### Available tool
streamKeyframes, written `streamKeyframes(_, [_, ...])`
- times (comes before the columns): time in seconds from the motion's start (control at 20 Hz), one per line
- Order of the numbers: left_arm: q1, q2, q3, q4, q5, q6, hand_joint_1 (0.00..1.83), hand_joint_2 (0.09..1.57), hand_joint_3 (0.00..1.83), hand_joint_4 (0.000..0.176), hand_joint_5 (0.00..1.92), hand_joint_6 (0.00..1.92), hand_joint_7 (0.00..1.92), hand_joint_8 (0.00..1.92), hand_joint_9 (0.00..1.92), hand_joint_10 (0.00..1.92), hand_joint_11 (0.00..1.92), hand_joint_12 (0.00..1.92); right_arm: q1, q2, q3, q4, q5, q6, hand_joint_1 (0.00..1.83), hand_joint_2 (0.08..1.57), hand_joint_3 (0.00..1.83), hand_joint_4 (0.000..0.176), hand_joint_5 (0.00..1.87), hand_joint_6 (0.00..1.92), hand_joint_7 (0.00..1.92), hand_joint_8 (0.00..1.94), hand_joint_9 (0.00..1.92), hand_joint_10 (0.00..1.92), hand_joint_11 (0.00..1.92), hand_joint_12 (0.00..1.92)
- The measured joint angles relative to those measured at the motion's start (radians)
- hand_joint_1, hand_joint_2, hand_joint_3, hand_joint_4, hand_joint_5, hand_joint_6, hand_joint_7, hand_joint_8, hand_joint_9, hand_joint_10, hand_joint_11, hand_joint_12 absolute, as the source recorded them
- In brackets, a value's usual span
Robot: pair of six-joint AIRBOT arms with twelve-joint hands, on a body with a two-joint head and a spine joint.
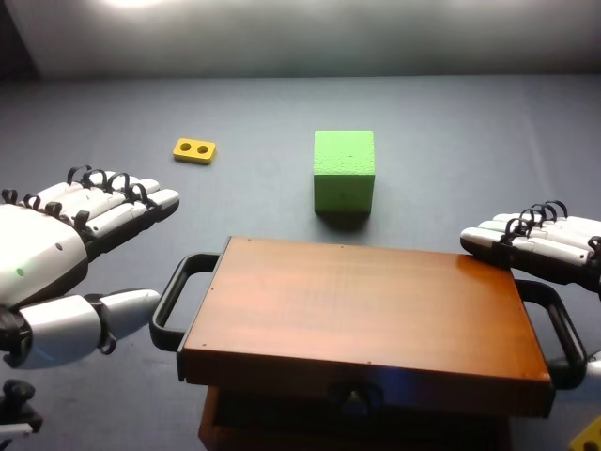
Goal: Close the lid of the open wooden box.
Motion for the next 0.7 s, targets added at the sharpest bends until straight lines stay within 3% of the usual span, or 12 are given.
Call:
streamKeyframes(0.05, [0.005,0.000,0.000,-0.004,-0.002,-0.001,0.00,1.44,0.00,0.000,0.04,0.01,0.02,0.01,0.03,0.01,0.04,0.03,-0.001,-0.008,0.002,0.007,0.005,0.000,0.42,1.06,0.00,0.081,0.00,0.00,0.00,0.00,0.00,0.00,0.01,0.00])
streamKeyframes(0.2, [0.014,0.000,-0.008,-0.007,-0.013,-0.001,0.00,1.44,0.00,0.000,0.04,0.00,0.01,0.00,0.03,0.01,0.03,0.03,-0.005,-0.022,0.005,0.027,0.012,0.001,0.53,1.06,0.00,0.114,0.00,0.00,0.00,0.00,0.00,0.00,0.00,0.00])
streamKeyframes(0.3, [0.016,0.000,-0.008,-0.006,-0.014,-0.001,0.00,1.44,0.00,0.000,0.04,0.00,0.01,0.00,0.02,0.00,0.02,0.03,-0.005,-0.024,0.008,0.029,0.011,0.001,0.60,1.05,0.00,0.120,0.00,0.00,0.00,0.00,0.00,0.00,0.00,0.00])
streamKeyframes(0.4, [0.022,0.000,-0.008,-0.011,-0.022,-0.001,0.00,1.44,0.00,0.000,0.05,0.01,0.02,0.01,0.03,0.01,0.03,0.03,-0.010,-0.023,0.012,0.031,0.010,0.001,0.72,1.01,0.00,0.144,0.00,0.00,0.00,0.00,0.00,0.00,0.00,0.00])
streamKeyframes(0.45, [0.022,0.000,-0.008,-0.014,-0.019,-0.001,0.00,1.44,0.00,0.000,0.05,0.01,0.02,0.01,0.03,0.01,0.03,0.03,-0.016,-0.021,0.012,0.034,0.008,0.001,0.72,1.01,0.00,0.144,0.00,0.00,0.00,0.00,0.00,0.00,0.00,0.00])
streamKeyframes(0.55, [0.022,0.000,-0.008,-0.013,-0.022,-0.001,0.00,1.44,0.00,0.000,0.06,0.01,0.04,0.01,0.05,0.01,0.05,0.04,-0.033,-0.003,0.011,0.025,-0.011,-0.002,0.73,0.99,0.00,0.118,0.00,0.00,0.00,0.00,0.00,0.00,0.01,0.00])
streamKeyframes(0.6, [0.022,0.000,-0.008,-0.014,-0.022,-0.001,0.00,1.44,0.00,0.000,0.06,0.01,0.03,0.01,0.04,0.01,0.05,0.04,-0.040,0.002,0.011,0.032,-0.015,0.003,0.72,0.98,0.00,0.119,0.00,0.00,0.00,0.00,0.00,0.00,0.04,0.02])
streamKeyframes(0.65, [0.022,0.000,-0.008,-0.014,-0.022,-0.002,0.00,1.43,0.00,0.000,0.06,0.01,0.03,0.01,0.04,0.00,0.04,0.04,-0.042,0.005,0.011,0.031,-0.017,0.003,0.74,0.98,0.00,0.132,0.00,0.00,0.00,0.00,0.00,0.00,0.01,0.01])
streamKeyframes(0.7, [0.022,0.000,-0.008,-0.013,-0.024,-0.002,0.00,1.44,0.00,0.000,0.06,0.01,0.03,0.01,0.03,0.00,0.04,0.04,-0.043,0.006,0.011,0.032,-0.015,0.004,0.73,0.98,0.00,0.131,0.00,0.00,0.00,0.00,0.00,0.00,0.02,0.01])
